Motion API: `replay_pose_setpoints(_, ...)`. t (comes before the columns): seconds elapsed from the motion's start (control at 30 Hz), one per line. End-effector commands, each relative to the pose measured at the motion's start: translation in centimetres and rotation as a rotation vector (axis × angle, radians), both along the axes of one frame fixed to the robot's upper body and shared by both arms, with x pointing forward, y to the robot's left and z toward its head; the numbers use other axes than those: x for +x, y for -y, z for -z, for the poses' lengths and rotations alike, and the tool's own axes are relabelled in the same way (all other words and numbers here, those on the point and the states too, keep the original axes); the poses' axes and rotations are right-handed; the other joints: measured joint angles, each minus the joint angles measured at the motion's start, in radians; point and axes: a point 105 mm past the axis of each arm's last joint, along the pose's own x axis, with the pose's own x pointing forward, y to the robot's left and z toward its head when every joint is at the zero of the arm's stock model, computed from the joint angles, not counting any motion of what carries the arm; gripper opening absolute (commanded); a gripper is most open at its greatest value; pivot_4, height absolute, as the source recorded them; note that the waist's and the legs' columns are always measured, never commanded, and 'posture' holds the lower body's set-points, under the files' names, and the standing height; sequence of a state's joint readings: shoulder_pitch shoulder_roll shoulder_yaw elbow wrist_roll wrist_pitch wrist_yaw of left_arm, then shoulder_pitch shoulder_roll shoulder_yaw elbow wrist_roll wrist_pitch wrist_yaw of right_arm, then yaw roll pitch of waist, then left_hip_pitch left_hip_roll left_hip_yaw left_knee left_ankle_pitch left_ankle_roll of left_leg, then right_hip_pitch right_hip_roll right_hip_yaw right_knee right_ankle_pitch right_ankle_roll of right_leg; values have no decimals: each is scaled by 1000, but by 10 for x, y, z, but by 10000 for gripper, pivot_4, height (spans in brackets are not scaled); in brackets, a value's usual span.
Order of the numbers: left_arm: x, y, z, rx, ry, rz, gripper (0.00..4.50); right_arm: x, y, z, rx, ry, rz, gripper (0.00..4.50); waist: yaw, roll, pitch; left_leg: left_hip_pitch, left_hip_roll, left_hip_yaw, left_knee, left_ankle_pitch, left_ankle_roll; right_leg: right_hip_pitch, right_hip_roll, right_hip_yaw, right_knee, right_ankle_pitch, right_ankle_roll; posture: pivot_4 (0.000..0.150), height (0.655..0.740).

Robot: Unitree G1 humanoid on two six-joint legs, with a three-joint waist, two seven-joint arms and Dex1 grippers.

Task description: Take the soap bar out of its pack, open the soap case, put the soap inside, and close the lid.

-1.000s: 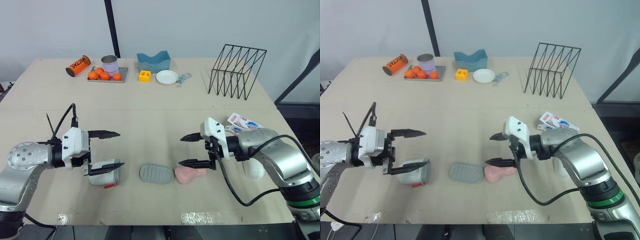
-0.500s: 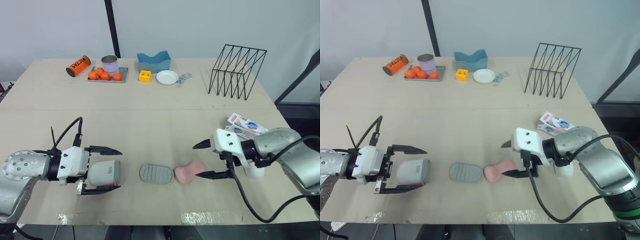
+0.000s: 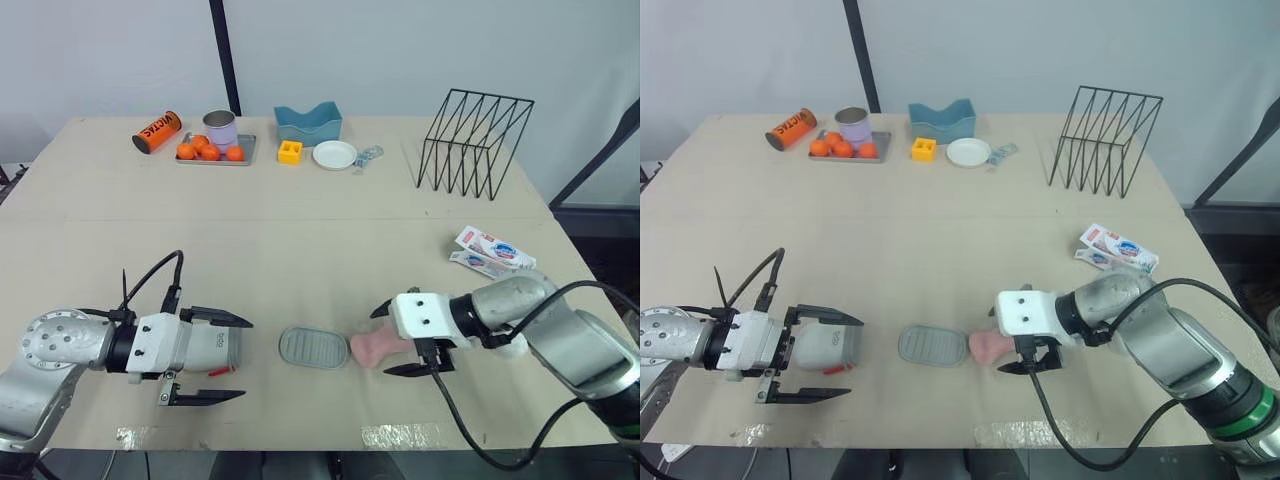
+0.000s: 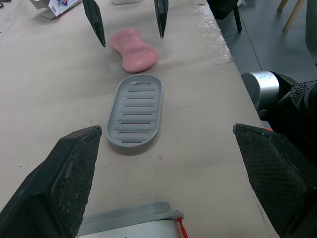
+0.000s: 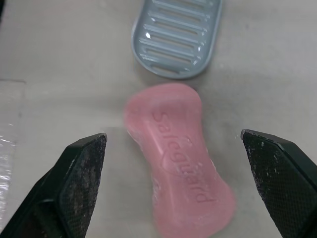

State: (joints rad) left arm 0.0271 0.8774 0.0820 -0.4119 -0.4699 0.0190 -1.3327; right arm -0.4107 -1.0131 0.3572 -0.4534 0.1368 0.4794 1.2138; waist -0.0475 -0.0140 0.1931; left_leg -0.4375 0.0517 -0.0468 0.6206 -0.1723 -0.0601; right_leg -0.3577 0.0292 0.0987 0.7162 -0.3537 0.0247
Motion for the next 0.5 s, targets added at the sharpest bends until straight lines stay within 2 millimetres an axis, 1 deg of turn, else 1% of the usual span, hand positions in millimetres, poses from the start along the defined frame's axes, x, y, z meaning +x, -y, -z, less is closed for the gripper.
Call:
replay_pose_setpoints(0.03,-1,3,-6,-19,34,0,44922,4,2,-2,-20,22,0,45000,0,0,0,0,0,0,0,0,0,0,0,0,0,0,0,1500,7400)
replay_pose_setpoints(0.17,0,2,-5,-19,41,-11,44922,2,4,6,-32,-11,0,45000,0,0,0,0,0,0,0,0,0,0,0,0,0,0,0,1500,7400)
replay_pose_setpoints(0.27,1,2,-5,-19,46,-16,45000,3,2,8,-32,-22,0,38689,0,0,0,0,0,0,0,0,0,0,0,0,0,0,0,1500,7400)
replay_pose_setpoints(0.3,2,2,-5,-21,51,-19,45000,2,2,9,-35,-28,-7,34870,0,0,0,0,0,0,0,0,0,0,0,0,0,0,0,1500,7400)
replay_pose_setpoints(0.33,2,2,-5,-24,53,-21,45000,0,2,9,-38,-34,-17,29313,0,0,0,0,0,0,0,0,0,0,0,0,0,0,0,1500,7400)
replay_pose_setpoints(0.43,4,3,-7,-33,61,-27,45000,-4,3,10,-51,-54,-28,17877,0,0,0,0,0,0,0,0,0,0,0,0,0,0,0,1500,7400)
replay_pose_setpoints(0.5,4,4,-7,-37,65,-29,45000,-3,5,13,-67,-54,-23,17877,0,0,0,0,0,0,0,0,0,0,0,0,0,0,0,1500,7400)
